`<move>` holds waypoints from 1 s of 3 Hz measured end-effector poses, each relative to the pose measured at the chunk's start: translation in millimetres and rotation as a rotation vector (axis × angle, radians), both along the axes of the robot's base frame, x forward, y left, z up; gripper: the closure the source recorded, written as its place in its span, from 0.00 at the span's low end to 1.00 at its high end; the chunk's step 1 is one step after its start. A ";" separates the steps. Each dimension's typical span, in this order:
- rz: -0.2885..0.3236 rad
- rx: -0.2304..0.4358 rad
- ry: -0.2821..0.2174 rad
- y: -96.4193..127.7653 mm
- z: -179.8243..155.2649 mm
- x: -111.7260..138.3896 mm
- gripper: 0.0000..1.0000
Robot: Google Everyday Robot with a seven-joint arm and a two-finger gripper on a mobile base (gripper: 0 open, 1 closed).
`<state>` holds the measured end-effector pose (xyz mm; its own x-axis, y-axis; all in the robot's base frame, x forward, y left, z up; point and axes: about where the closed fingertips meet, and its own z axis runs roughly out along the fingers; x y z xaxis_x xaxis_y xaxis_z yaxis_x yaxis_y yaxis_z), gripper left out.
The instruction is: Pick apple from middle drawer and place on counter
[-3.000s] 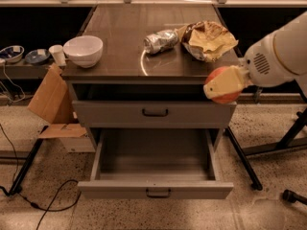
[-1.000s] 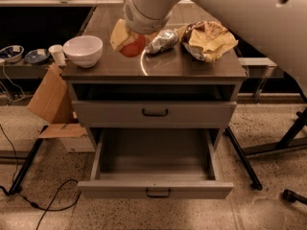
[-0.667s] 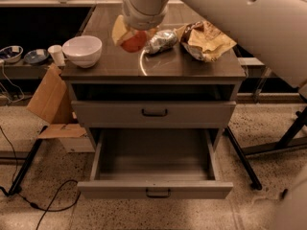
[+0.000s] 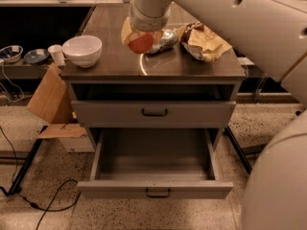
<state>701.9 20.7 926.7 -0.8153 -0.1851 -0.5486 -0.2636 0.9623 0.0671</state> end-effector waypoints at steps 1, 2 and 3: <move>-0.024 0.008 0.033 3.1 -16.6 10.4 1.00; -0.038 0.016 0.063 6.8 -31.8 18.5 1.00; -0.042 0.014 0.088 9.9 -42.7 22.3 0.84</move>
Offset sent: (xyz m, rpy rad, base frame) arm 0.0279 0.0103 -0.0458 0.0287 0.0924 -0.0560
